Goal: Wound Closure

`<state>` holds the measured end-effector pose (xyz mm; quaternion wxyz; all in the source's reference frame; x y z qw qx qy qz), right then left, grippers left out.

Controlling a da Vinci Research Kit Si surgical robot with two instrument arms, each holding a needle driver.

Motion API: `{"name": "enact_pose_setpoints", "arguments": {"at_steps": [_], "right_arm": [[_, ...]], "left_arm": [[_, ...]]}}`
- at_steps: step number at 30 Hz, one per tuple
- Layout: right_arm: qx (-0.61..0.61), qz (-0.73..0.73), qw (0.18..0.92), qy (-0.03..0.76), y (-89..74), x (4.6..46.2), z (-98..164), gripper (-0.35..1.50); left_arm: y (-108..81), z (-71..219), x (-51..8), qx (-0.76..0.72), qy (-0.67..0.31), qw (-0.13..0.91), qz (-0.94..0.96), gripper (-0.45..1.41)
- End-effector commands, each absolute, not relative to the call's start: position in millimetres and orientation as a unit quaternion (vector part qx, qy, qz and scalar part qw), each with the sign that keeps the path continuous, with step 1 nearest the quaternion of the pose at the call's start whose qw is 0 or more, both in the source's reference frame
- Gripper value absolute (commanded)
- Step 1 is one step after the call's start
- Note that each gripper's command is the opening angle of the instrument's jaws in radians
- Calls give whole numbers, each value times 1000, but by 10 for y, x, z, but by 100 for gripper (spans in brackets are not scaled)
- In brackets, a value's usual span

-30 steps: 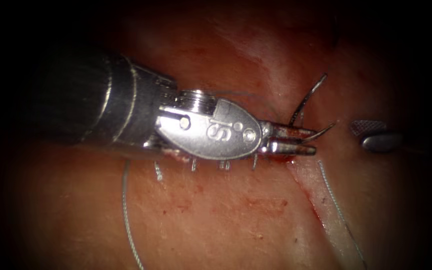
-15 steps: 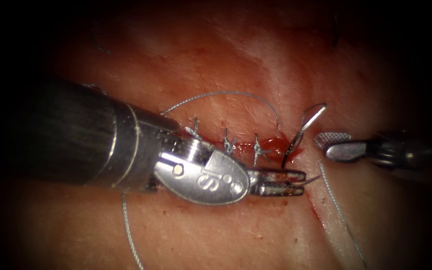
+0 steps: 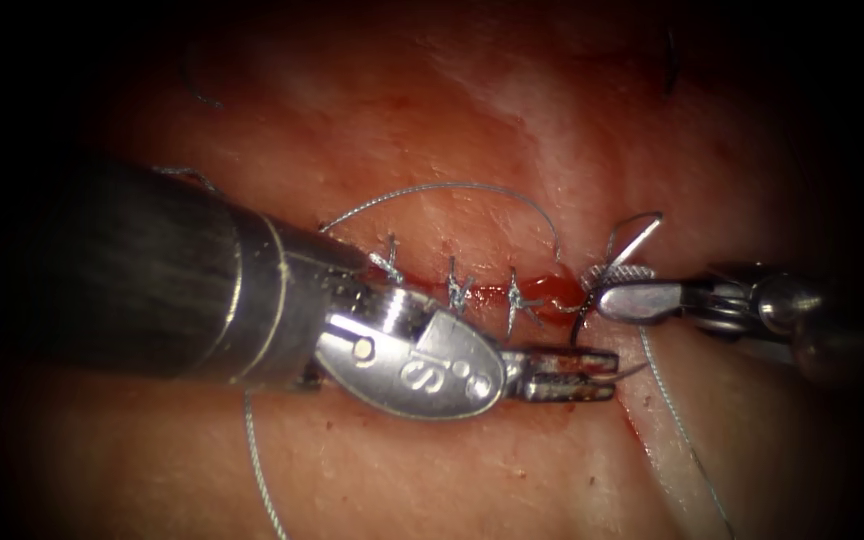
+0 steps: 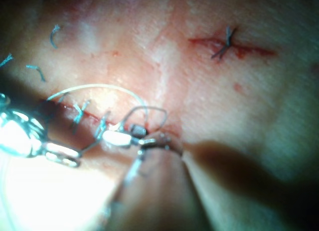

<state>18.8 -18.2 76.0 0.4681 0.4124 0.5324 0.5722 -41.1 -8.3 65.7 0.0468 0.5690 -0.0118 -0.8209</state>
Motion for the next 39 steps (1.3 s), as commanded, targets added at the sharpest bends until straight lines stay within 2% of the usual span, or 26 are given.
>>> {"name": "enact_pose_setpoints", "arguments": {"at_steps": [1, 4, 6, 8, 9, 10, 17, 18, 19, 21, 23, 24, 28, 36, 39], "right_arm": [[413, 573, 468, 532, -180, 194, 762, 81], [413, 574, 465, 533, -177, 196, 759, 81], [413, 574, 465, 533, -176, 197, 759, 67], [414, 573, 465, 533, -177, 198, 759, 22], [416, 569, 467, 534, -177, 198, 758, -13], [416, 557, 477, 538, -177, 197, 758, -35], [392, 528, 502, 562, -179, 189, 759, -35], [387, 522, 507, 566, -179, 186, 760, -35], [387, 522, 507, 566, -179, 186, 760, -35], [382, 517, 512, 569, -177, 180, 763, -35], [377, 513, 515, 574, -174, 173, 767, -35], [374, 509, 518, 576, -172, 170, 769, -35], [349, 495, 534, 591, -159, 157, 777, -35], [292, 467, 582, 598, -146, 159, 778, -35], [257, 452, 601, 607, -139, 162, 775, -35]], "left_arm": [[-84, 662, -417, 570, -11, 48, -820, -45], [-85, 663, -417, 570, -12, 48, -820, -45], [-85, 664, -418, 570, -12, 48, -820, -45], [-86, 664, -418, 570, -12, 48, -820, -45], [-86, 664, -418, 570, -12, 48, -820, -45], [-86, 664, -418, 570, -12, 49, -820, -45], [-84, 665, -420, 570, -12, 48, -820, -45], [-81, 666, -422, 569, 17, 10, -822, 7], [-81, 666, -422, 569, 17, 10, -822, 7], [-79, 665, -424, 567, 40, -19, -822, 51], [-78, 663, -425, 560, 60, -41, -826, 76], [-78, 662, -424, 554, 68, -50, -828, 83], [-78, 660, -419, 549, 113, -52, -827, 84], [-80, 687, -413, 525, 145, -45, -838, 68], [-85, 712, -416, 501, 160, -47, -849, 68]]}}
